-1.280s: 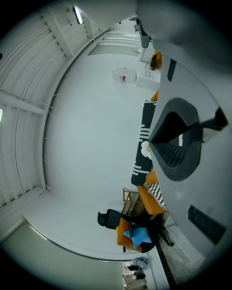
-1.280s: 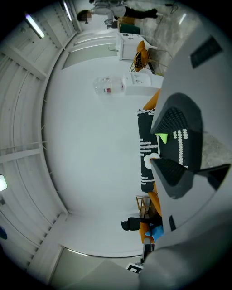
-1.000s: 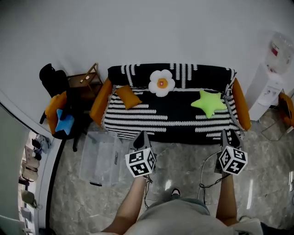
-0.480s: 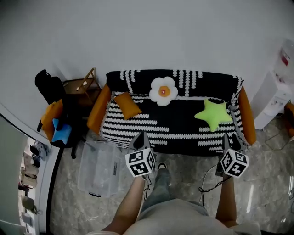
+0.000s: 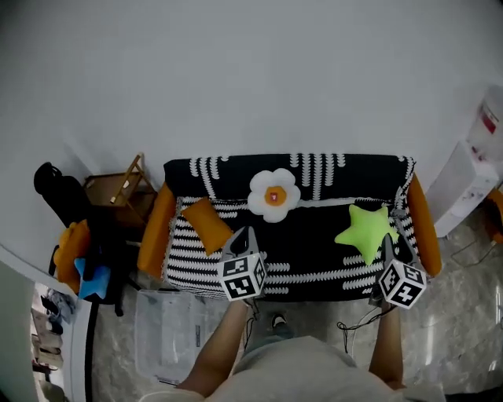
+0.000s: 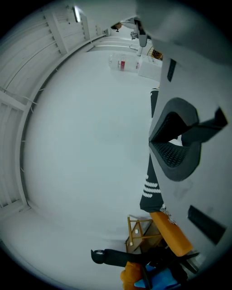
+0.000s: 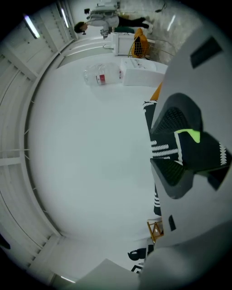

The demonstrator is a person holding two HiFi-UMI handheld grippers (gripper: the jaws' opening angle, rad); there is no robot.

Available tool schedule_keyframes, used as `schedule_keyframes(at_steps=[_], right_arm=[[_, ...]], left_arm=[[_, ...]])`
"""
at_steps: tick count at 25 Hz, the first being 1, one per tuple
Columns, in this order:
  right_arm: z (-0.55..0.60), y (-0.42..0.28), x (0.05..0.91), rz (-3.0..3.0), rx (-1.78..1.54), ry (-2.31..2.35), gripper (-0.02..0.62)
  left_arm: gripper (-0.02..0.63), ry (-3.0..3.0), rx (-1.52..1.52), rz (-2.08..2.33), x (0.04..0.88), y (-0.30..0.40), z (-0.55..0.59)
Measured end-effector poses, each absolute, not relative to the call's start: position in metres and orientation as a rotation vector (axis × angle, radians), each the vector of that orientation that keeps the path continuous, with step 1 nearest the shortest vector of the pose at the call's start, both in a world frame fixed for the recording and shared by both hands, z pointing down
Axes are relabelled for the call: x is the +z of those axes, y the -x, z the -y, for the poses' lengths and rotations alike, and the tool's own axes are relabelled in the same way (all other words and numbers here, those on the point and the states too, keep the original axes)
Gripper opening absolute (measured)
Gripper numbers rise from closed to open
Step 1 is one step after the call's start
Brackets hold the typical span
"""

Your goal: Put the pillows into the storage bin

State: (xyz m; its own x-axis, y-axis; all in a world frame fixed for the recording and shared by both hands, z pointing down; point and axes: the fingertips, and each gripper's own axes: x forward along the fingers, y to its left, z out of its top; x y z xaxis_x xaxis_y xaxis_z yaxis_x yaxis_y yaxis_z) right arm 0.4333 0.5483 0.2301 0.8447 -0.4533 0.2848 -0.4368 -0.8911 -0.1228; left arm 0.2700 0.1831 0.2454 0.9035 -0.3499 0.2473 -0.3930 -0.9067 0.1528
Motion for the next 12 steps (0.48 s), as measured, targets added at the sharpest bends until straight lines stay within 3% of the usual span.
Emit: schedule_keyframes(at_steps=[12], right_arm=[[-0.51, -0.514, 0.254, -0.59, -0.571, 2.981, 0.172]], left_arm=[[0.003, -2.868, 0.43, 0.437, 0.275, -0.391, -0.137]])
